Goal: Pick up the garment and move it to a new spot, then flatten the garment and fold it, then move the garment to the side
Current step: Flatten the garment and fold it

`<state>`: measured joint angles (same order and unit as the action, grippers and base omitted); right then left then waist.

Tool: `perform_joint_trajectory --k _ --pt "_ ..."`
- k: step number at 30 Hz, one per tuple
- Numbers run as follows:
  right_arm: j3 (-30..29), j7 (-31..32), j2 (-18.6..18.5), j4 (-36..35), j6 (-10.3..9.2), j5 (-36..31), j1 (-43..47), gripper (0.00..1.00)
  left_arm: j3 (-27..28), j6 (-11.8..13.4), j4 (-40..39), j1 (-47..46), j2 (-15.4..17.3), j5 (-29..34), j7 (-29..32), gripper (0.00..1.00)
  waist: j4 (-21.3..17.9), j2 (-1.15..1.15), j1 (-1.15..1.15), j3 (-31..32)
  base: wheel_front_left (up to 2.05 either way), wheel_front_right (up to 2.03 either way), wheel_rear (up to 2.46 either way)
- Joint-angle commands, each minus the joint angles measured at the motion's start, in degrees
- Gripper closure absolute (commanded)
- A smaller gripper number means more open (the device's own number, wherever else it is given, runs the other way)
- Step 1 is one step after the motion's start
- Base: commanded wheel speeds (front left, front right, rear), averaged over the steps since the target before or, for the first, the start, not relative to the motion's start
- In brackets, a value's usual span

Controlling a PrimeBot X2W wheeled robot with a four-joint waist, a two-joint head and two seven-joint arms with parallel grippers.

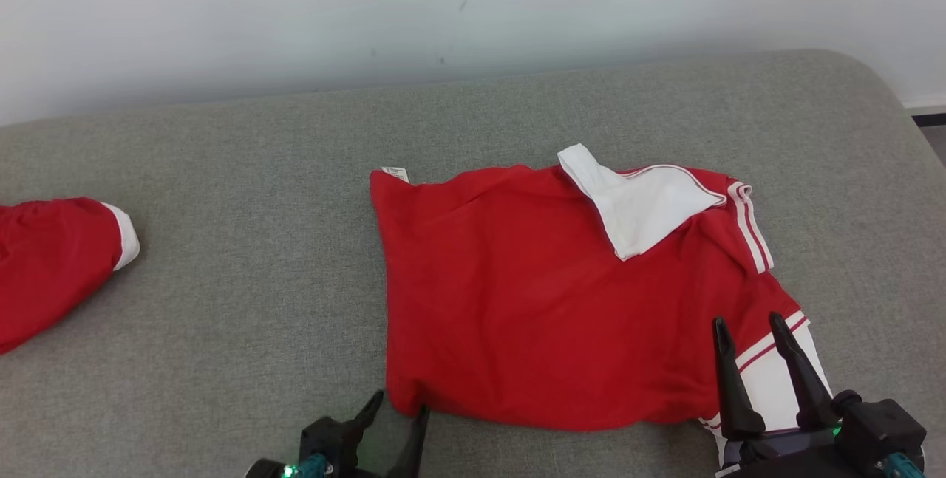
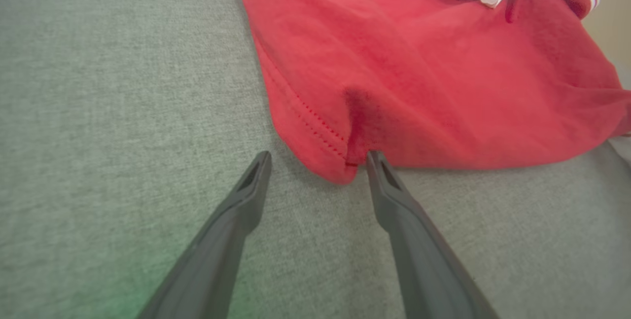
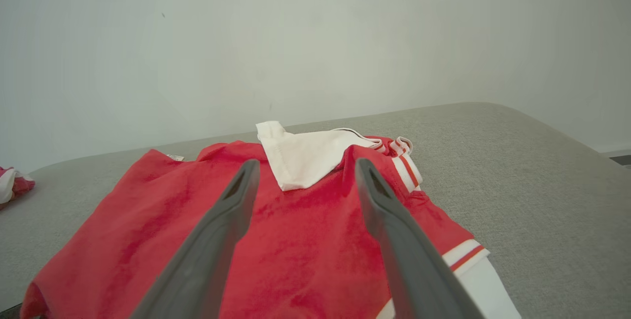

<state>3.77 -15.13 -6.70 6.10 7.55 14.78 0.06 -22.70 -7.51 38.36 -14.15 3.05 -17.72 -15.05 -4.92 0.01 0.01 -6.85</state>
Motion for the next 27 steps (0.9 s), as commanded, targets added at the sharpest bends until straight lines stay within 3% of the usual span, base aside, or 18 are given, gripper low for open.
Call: perform_joint_trajectory --k 1,15,27 --pt "-0.3 0.0 -0.3 -0.2 -0.13 0.1 0.1 0.0 0.4 0.1 -0.2 -0.9 0.1 -0.8 -0.2 1.0 0.3 -0.01 -0.01 0.2 0.0 0.0 0.0" --pt "-1.5 0.0 0.5 0.1 -0.13 0.5 1.1 0.0 8.3 0.3 -14.2 0.9 5.1 3.2 -0.2 1.0 4.3 -0.01 -0.01 1.4 0.0 0.0 0.0" --pt "-2.2 0.0 0.7 1.2 -0.13 1.1 0.6 0.0 9.6 0.7 -16.5 6.4 7.3 3.0 -0.2 1.0 4.9 -0.01 -0.01 0.6 0.0 0.0 0.0"
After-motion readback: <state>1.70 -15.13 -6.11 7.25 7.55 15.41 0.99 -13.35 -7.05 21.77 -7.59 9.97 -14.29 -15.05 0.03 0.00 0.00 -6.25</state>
